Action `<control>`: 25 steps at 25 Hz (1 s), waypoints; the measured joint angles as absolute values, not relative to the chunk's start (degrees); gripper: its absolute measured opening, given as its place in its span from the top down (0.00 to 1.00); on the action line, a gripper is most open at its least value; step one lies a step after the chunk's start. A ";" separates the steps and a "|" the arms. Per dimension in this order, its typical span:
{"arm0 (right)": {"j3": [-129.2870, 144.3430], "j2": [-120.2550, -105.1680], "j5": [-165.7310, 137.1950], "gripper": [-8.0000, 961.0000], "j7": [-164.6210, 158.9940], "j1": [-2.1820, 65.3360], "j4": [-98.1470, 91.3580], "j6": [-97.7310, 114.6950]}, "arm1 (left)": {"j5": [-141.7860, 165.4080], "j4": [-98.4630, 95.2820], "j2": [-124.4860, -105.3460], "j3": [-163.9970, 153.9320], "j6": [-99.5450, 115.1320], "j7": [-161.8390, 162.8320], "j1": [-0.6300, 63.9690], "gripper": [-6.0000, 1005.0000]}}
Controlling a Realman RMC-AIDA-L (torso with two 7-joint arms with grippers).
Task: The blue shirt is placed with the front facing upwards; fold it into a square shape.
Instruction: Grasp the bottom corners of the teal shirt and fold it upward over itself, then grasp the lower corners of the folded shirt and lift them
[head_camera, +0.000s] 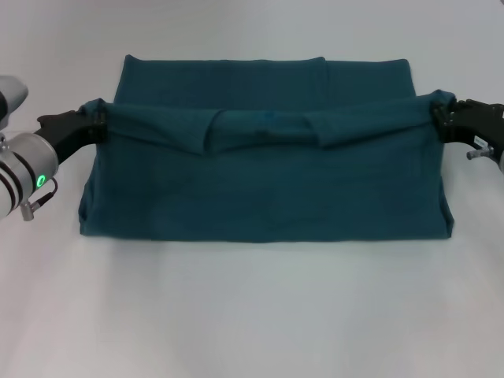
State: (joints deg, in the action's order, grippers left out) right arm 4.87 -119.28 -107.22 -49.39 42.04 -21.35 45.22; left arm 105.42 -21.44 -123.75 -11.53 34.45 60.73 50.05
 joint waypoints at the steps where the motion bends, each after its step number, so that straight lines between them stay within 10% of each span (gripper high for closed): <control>1: 5.69 -119.31 -107.22 0.89 -49.44 42.21 -21.35 44.50 | 105.06 -21.44 -123.75 -11.53 34.45 60.73 49.98 0.89; 13: 9.42 -119.49 -107.22 0.45 -49.50 42.98 -20.72 40.60 | 100.14 -21.48 -123.84 -11.47 32.39 60.73 49.57 0.69; 16: 9.66 -119.48 -107.22 0.44 -49.52 42.98 -20.72 40.51 | 100.11 -21.46 -123.84 -11.49 32.35 60.73 49.57 0.42; 25: 9.65 -119.37 -105.06 0.40 -49.89 42.82 -20.74 41.55 | 100.10 -21.47 -123.84 -11.58 32.78 61.00 49.26 0.19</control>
State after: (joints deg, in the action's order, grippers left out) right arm 9.66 -119.37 -105.06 -49.89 42.82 -20.74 41.55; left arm 100.10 -21.47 -123.84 -11.58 32.78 61.00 49.26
